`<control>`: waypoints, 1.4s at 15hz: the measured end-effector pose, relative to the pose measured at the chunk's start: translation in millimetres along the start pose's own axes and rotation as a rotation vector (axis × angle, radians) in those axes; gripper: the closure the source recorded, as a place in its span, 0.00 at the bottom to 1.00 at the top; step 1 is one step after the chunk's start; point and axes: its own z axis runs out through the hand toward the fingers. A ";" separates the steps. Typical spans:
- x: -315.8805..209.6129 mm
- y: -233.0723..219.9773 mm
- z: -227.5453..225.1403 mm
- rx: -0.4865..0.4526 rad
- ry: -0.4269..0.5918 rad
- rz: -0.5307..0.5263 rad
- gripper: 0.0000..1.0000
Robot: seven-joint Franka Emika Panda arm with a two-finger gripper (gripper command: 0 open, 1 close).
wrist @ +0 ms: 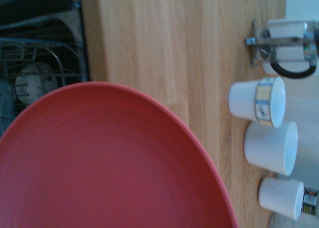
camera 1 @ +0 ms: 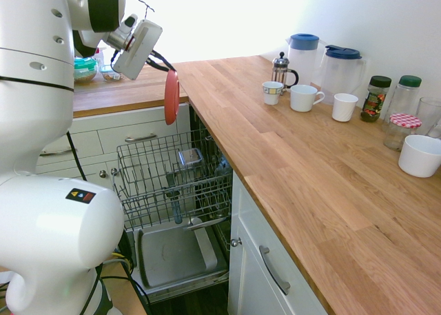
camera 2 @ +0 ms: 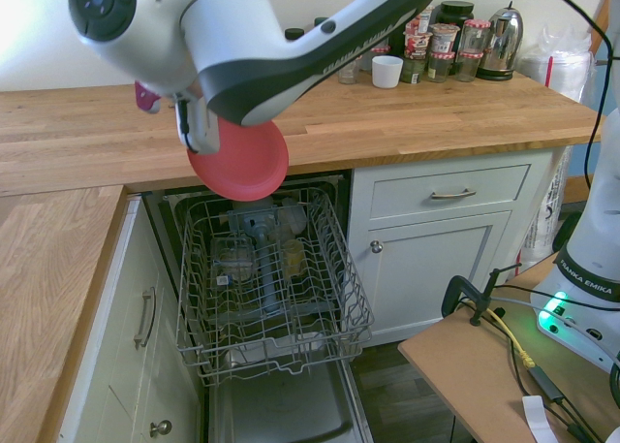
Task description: Put the plate in the dishwasher
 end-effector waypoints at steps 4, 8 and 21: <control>-22.1 -70.0 3.4 0.010 0.086 -0.098 1.00; -48.6 -110.9 18.4 -0.015 0.120 -0.148 1.00; -104.0 -152.7 34.5 -0.092 0.055 -0.092 1.00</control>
